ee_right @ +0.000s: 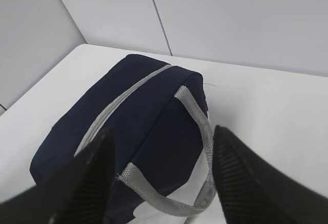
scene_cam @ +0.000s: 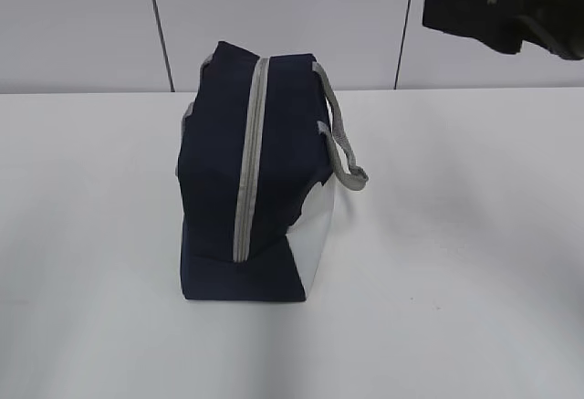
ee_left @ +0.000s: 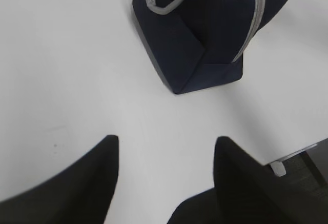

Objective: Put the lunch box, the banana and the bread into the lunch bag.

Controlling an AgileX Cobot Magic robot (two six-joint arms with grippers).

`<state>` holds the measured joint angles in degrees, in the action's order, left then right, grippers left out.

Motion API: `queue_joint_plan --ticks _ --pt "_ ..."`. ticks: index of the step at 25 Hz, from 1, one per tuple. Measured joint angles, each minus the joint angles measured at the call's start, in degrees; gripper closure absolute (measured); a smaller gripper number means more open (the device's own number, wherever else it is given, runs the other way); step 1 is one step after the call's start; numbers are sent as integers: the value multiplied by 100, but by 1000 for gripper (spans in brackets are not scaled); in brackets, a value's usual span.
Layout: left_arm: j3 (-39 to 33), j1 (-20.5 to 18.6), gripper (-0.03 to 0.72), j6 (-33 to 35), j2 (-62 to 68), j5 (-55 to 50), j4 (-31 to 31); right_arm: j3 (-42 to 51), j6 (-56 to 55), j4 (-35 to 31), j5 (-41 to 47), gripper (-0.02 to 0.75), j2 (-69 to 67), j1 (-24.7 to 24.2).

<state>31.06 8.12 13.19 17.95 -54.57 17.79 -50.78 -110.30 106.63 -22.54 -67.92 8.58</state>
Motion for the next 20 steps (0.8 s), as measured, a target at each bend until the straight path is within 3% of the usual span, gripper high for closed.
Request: queue_joint_plan --ticks 10,20 --pt "-30 0 295 -1200 -168 -158 -578 992 0 -26 620 293 759 0" --pt "-129 0 345 -1319 -168 -785 -1258 1822 249 -70 975 295 1219 0"
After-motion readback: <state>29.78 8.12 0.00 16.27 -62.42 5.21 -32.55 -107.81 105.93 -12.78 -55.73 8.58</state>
